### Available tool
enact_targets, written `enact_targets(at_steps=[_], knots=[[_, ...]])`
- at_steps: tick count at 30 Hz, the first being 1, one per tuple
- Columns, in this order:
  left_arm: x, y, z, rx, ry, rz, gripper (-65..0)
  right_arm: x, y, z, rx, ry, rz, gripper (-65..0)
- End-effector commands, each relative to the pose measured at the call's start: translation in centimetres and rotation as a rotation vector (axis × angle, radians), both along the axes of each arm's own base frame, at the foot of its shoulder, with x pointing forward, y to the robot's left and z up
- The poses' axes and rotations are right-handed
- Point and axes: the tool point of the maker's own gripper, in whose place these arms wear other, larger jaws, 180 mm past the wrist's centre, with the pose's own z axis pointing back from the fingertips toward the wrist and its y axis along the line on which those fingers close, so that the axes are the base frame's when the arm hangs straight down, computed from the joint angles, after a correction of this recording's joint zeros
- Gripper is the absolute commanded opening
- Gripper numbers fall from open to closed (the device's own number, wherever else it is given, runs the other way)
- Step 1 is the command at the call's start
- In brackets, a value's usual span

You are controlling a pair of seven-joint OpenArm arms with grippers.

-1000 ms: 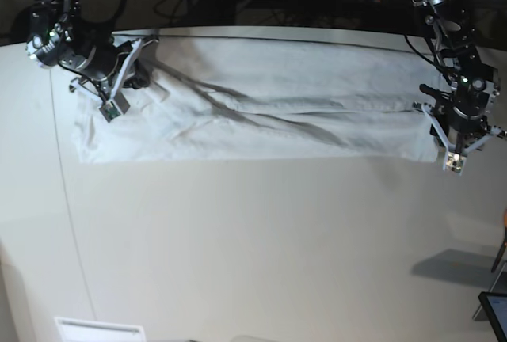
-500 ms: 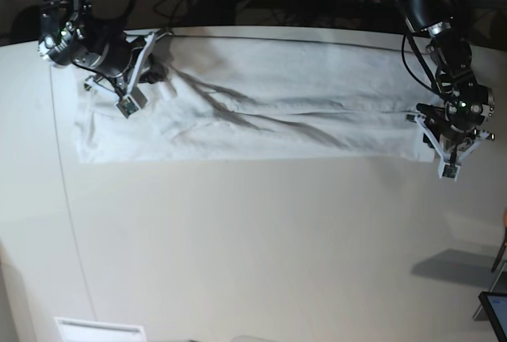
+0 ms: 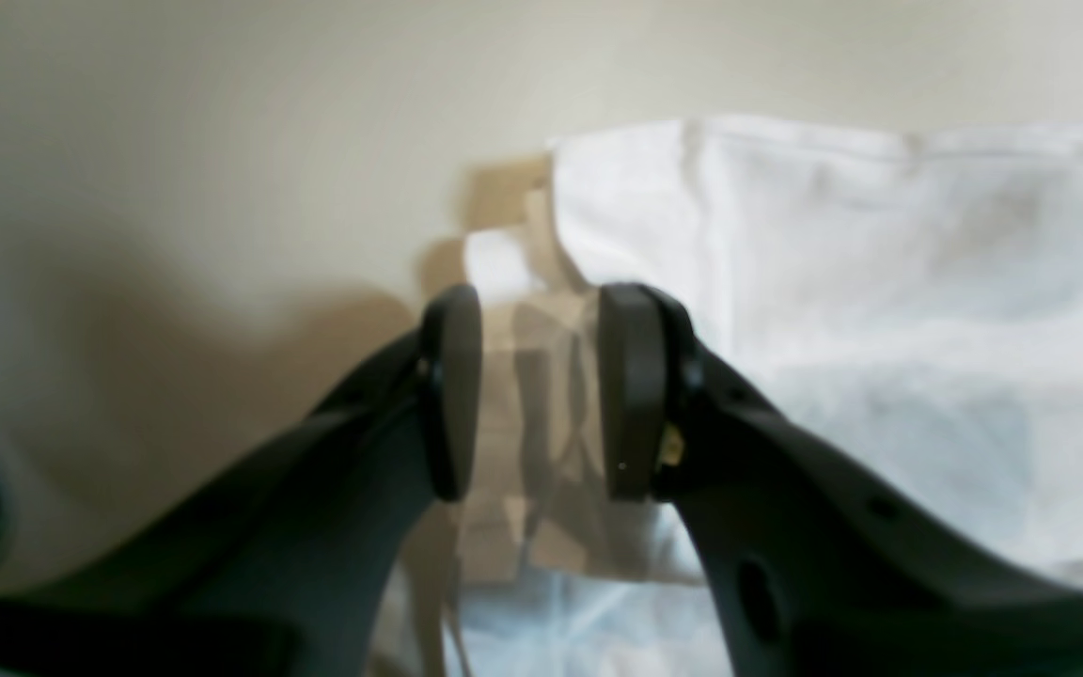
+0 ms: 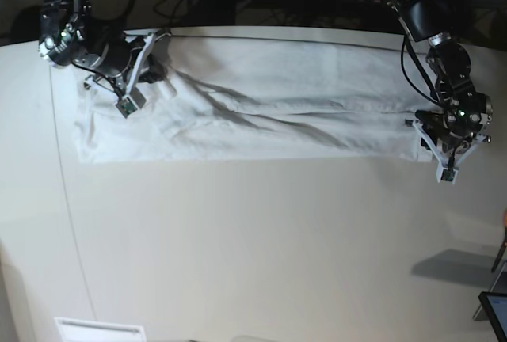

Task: Fold the T-shirt properly

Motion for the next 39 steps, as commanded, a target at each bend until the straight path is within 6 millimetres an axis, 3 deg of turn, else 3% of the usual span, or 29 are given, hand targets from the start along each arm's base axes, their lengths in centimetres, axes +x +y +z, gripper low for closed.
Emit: enact_targets(at_steps=[1, 5, 11, 13, 24, 39], knots=[[1.1, 0.6, 1.6, 0.020, -0.052, -0.002, -43.7, 0.6, 0.2, 0.8, 0.020, -0.040, 0.001, -64.7], [1.2, 0.7, 1.9, 0.023, -0.060, 0.002, -43.8, 0.5, 0.1, 0.5, 0.022, -0.032, -0.002, -64.7], [2.0, 0.1, 4.8, 0.032, -0.147, -0.021, -43.3, 0.3, 0.0, -0.2, 0.024, -0.010, -0.010, -64.7], [1.8, 0.7, 5.2, -0.004, -0.167, 0.017, -43.2, 0.3, 0.0, -0.2, 0.024, -0.010, -0.010, -64.7], [2.2, 1.1, 3.8, -0.325, -0.236, 0.099, -43.2, 0.3, -0.2, -0.2, 0.018, -0.011, -0.007, -64.7], [2.2, 0.7, 2.2, -0.373, -0.204, 0.112, -43.8, 0.3, -0.2, -0.2, 0.018, -0.011, -0.007, -64.7]])
